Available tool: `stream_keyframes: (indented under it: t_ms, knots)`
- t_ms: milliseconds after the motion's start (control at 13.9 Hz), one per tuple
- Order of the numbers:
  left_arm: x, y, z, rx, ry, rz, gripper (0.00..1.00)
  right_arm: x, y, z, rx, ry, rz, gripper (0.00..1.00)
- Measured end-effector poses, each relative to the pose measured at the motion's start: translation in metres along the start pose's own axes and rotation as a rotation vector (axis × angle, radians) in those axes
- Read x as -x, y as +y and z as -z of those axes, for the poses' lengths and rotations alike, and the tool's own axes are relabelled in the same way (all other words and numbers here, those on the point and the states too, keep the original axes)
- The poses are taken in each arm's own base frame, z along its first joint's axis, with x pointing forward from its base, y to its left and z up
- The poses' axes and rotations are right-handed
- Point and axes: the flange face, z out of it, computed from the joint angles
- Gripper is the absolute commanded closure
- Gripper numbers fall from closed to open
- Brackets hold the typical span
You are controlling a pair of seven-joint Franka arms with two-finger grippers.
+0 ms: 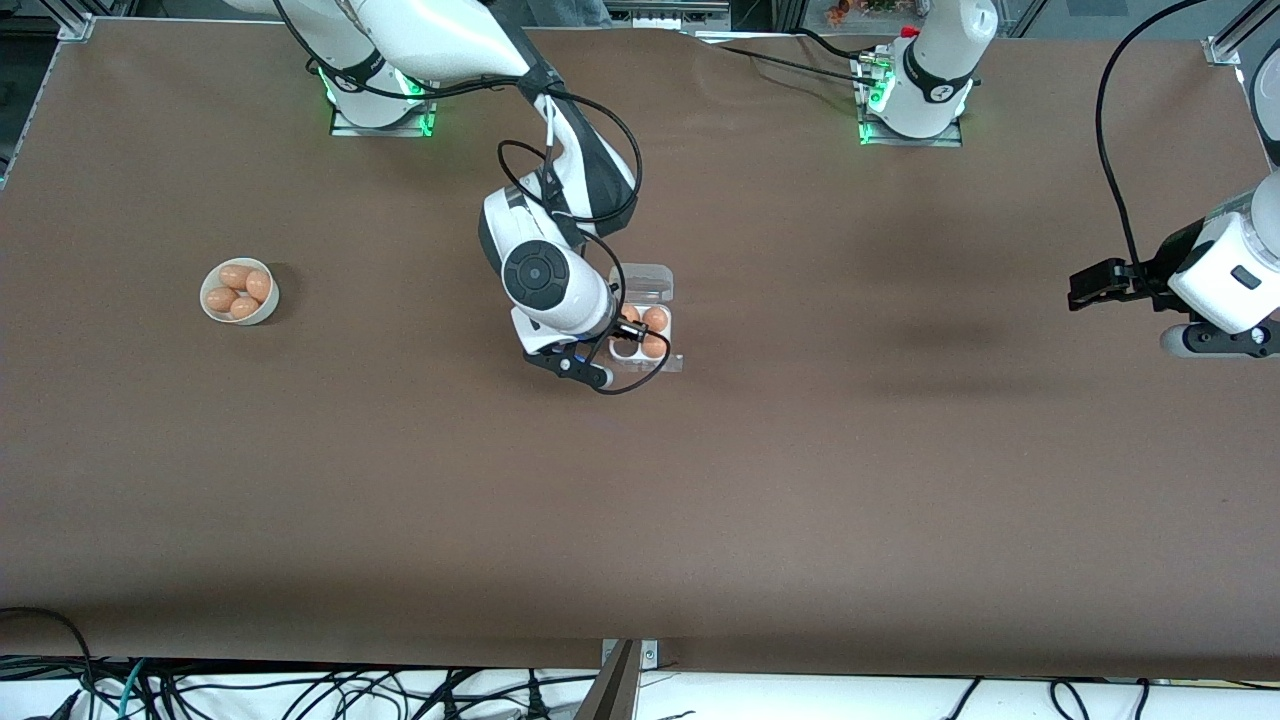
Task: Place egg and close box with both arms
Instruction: 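Carry the egg with the right gripper to the clear carton, then lower the egg into the empty carton slot and open the right gripper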
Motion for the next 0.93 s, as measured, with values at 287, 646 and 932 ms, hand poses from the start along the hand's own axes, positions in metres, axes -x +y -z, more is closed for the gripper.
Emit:
stream_keyframes:
  t_ms: [287,646,932]
  knots:
    - [0.0,0.0,0.0,0.0,0.0,0.0,0.0,-0.002,-0.004,-0.009,-0.019,0.022,0.002,0.71]
    - [0.0,0.0,-0.001,0.0,-0.001,0.0,0.0,0.005,-0.008,-0.023,-0.022,0.017,0.012,0.7]
    - [-0.002,0.001,-0.004,0.0,-0.007,-0.002,0.0,0.003,-0.006,-0.032,-0.01,0.013,0.008,0.7]
